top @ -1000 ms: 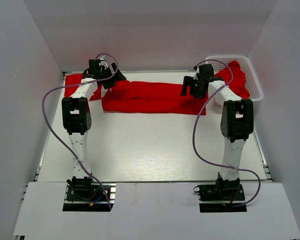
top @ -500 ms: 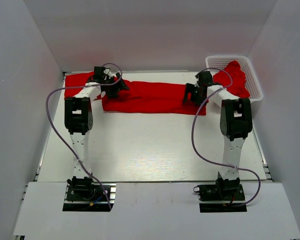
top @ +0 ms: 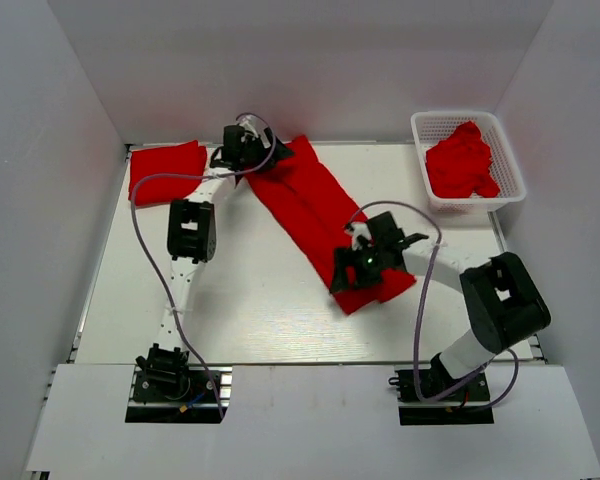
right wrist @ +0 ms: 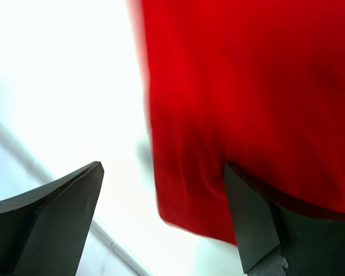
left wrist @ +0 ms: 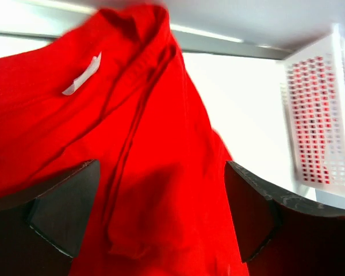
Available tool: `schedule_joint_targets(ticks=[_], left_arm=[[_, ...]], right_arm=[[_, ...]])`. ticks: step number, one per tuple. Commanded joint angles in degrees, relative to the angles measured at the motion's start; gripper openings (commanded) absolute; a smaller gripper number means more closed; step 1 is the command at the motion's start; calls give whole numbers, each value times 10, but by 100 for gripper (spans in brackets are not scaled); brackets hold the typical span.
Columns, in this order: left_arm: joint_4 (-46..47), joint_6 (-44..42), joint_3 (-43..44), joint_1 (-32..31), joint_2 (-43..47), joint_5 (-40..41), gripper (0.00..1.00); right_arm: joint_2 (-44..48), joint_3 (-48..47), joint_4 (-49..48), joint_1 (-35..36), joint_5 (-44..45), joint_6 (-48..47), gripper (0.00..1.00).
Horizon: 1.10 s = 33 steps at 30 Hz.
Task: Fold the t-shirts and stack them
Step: Rotate the tshirt 90 degrees
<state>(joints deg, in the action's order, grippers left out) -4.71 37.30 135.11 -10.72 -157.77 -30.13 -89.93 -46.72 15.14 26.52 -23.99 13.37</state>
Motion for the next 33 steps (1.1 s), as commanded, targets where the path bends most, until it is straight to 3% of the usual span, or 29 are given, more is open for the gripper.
schedule_joint_targets(ticks=[1, 9, 15, 22, 25, 28, 31, 33], left_arm=[[51, 35, -3, -50, -37, 22, 100], [101, 49, -2, -89, -54, 102, 100], [111, 54, 14, -89, -67, 173, 100], [106, 42, 23, -89, -40, 213, 100], [106, 42, 29, -84, -8, 207, 100], [71, 16, 34, -77, 34, 171, 100], [14, -28, 19, -77, 121, 152, 100], [-50, -73, 19, -77, 187, 126, 100]], right_arm=[[8, 23, 22, 71, -136, -33, 90], [-89, -42, -131, 180, -279, -78, 90], [-105, -86, -144, 215, -217, -57, 90], [-25, -115, -107, 211, -176, -54, 90], [20, -116, -90, 209, -123, -47, 90], [75, -106, -49, 205, 23, -13, 90], [123, -89, 1, 196, 149, 50, 90], [154, -80, 53, 181, 179, 81, 90]])
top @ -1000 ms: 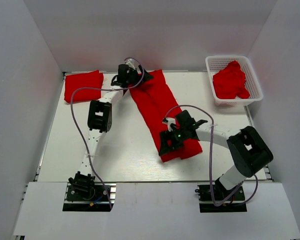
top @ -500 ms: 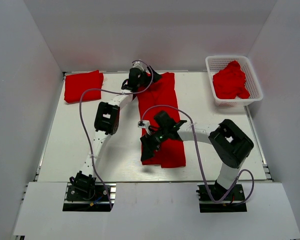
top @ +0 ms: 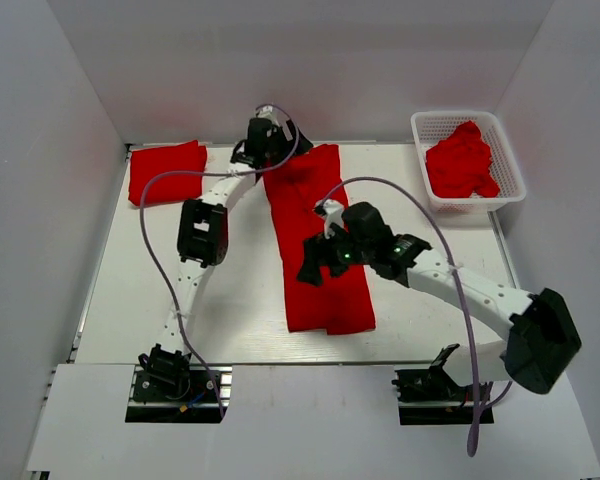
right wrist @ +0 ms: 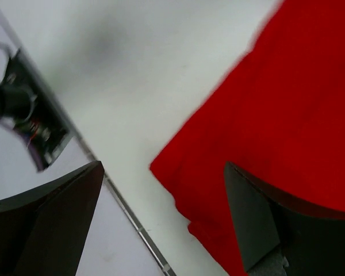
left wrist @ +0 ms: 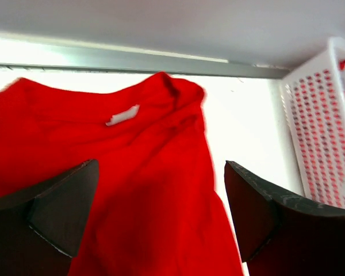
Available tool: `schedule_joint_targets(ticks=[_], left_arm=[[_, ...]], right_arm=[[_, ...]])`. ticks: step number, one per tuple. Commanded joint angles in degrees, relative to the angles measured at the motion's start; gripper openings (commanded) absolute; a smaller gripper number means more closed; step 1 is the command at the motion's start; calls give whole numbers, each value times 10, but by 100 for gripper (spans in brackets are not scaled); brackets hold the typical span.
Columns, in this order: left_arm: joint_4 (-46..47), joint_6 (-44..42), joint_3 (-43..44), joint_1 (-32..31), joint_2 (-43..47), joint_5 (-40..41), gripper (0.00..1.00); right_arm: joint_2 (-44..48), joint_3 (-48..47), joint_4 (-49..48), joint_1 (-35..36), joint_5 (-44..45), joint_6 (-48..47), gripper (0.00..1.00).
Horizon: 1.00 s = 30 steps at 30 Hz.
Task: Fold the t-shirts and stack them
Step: Rotate the tshirt 90 degrees, then grab the bottom of the folded rectangular tshirt with both arms
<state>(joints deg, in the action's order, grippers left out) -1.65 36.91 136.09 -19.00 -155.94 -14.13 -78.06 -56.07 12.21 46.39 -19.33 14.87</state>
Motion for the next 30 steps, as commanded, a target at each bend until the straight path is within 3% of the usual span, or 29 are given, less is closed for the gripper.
schedule_joint_targets(ticks=[1, 6, 9, 10, 11, 13, 14, 17, 20, 24, 30], left_arm=[[-108, -82, 4, 5, 192, -34, 100], [-223, -162, -78, 5, 323, -43, 100], [-355, -183, -163, -8, 401, -8, 100], [-355, -178, -211, -8, 428, -16, 100], [-349, -177, -335, -15, 460, -21, 100], [-301, -139, -467, -24, 565, -16, 100], [-284, -123, -590, -37, 600, -16, 100], [-246, -51, -770, -73, 715, -16, 100], [-217, 26, -892, -128, 805, -5, 95], [-202, 93, -969, -203, 864, 4, 88], [-165, 112, -968, -292, 809, 20, 81]], right_arm=[[44, 37, 101, -21, 156, 87, 90], [98, 101, 153, -57, 227, 157, 90], [138, 127, 178, -76, 255, 177, 90], [143, 134, 183, -88, 260, 182, 90], [149, 146, 186, -91, 266, 186, 90], [168, 155, 207, -101, 267, 190, 90], [177, 172, 209, -108, 265, 193, 90], [188, 197, 209, -122, 248, 191, 90], [179, 207, 209, -130, 224, 177, 90], [177, 215, 201, -134, 177, 160, 90], [189, 249, 181, -140, 134, 158, 90]])
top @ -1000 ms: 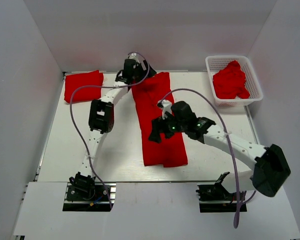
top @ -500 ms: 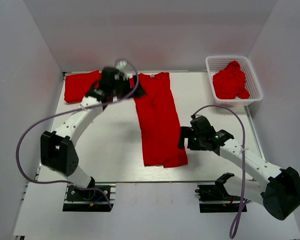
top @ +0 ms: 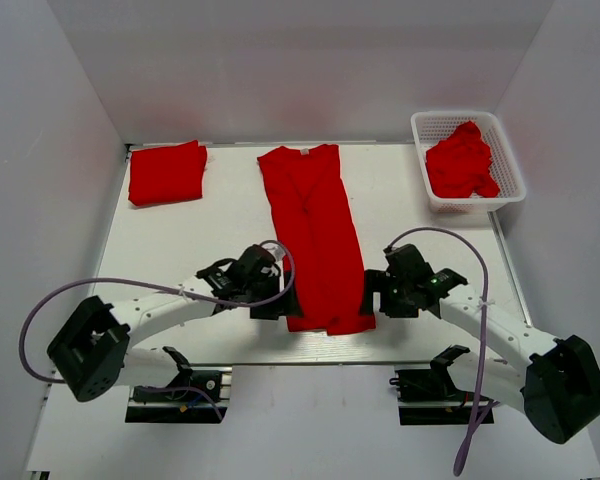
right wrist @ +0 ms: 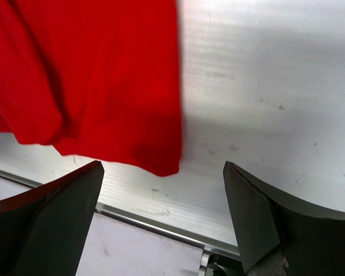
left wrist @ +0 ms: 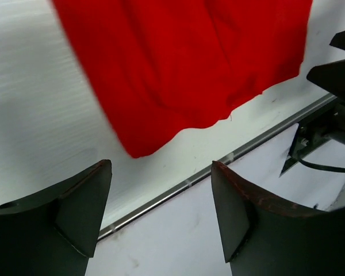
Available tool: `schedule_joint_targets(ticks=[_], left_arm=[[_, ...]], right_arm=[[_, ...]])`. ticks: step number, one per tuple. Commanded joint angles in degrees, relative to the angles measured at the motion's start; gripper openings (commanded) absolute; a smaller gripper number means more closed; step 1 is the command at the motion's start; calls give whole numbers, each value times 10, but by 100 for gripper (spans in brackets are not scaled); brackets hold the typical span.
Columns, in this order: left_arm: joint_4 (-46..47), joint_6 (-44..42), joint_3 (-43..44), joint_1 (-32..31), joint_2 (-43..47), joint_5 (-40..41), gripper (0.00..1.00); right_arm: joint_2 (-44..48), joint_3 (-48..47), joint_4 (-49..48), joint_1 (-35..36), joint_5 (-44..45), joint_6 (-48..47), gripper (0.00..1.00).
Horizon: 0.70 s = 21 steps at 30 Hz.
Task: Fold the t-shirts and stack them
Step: Grab the bottom of the folded rectangular tshirt with both arms
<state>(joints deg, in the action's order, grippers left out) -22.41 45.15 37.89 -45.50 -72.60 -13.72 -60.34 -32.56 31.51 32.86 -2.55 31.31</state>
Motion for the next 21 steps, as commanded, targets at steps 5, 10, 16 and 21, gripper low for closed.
schedule_joint_targets(ticks=[5, 10, 16, 21], left_arm=[[4, 35, 63, -50, -111, 46, 71], [-26, 57, 58, -57, -74, 91, 69], [-14, 69, 14, -57, -30, 121, 69], [29, 74, -8, -62, -52, 108, 65]], right_arm=[[25, 34, -29, -5, -51, -8, 90], [19, 48, -46, -6, -63, -16, 90], [9, 59, -60, -10, -81, -21, 90], [0, 63, -70, -10, -88, -24, 90]])
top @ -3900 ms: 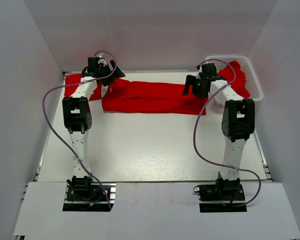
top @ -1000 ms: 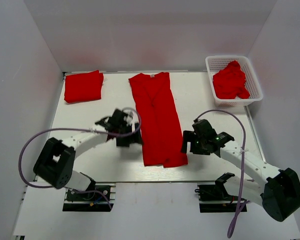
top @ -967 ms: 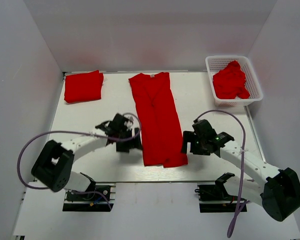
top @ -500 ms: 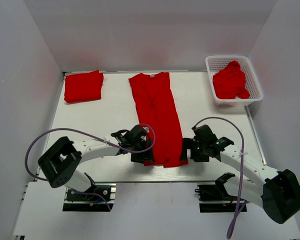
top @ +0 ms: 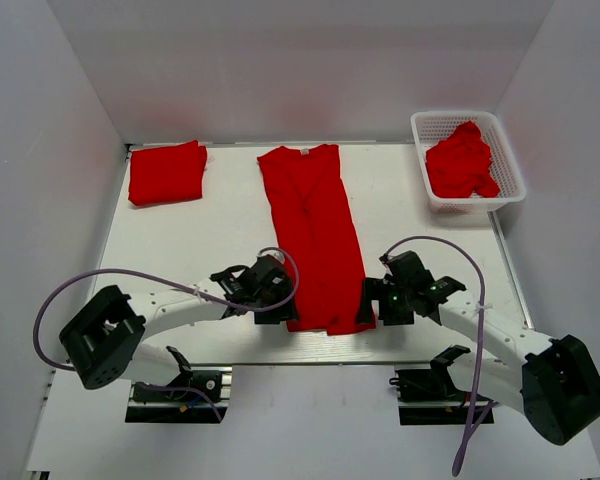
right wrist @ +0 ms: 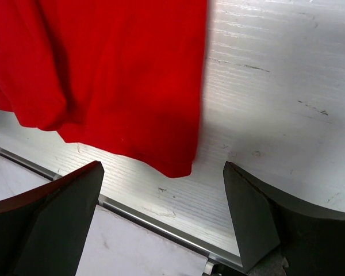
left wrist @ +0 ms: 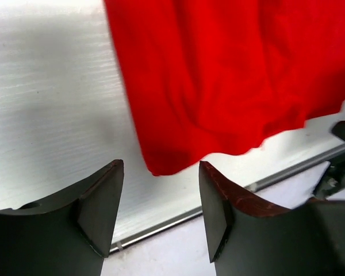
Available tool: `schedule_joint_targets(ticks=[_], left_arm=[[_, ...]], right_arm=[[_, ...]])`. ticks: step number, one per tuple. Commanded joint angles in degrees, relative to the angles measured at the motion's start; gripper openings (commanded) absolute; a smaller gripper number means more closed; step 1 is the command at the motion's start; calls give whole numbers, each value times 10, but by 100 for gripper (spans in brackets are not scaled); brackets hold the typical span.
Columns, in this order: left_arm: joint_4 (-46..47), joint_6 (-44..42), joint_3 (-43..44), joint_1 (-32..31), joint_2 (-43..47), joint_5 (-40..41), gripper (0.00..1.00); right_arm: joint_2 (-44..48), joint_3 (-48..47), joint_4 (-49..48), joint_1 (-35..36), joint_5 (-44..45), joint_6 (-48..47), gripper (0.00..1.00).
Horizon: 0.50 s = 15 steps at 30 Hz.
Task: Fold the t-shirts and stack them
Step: Grab the bottom of the folded rectangular tshirt with both arms
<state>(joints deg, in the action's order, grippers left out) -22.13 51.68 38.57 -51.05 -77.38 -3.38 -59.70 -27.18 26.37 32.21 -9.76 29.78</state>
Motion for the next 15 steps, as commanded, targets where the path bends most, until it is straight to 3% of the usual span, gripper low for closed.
schedule_joint_targets(ticks=[1, 8, 11, 12, 15], left_arm=[[34, 9, -23, -6, -13, 5, 65], [44, 14, -24, -18, -55, 7, 52], [49, 14, -18, -23, -62, 7, 39], [49, 14, -18, -28, -62, 7, 29], [49, 19, -18, -28, -62, 7, 10]], right_arm=[[-6, 9, -24, -3, -12, -8, 90], [-37, 13, -38, -5, -11, -10, 88], [-48, 11, -35, -3, -20, -14, 61], [-45, 11, -31, -4, -21, -13, 43], [-41, 11, -20, -5, -18, -12, 23]])
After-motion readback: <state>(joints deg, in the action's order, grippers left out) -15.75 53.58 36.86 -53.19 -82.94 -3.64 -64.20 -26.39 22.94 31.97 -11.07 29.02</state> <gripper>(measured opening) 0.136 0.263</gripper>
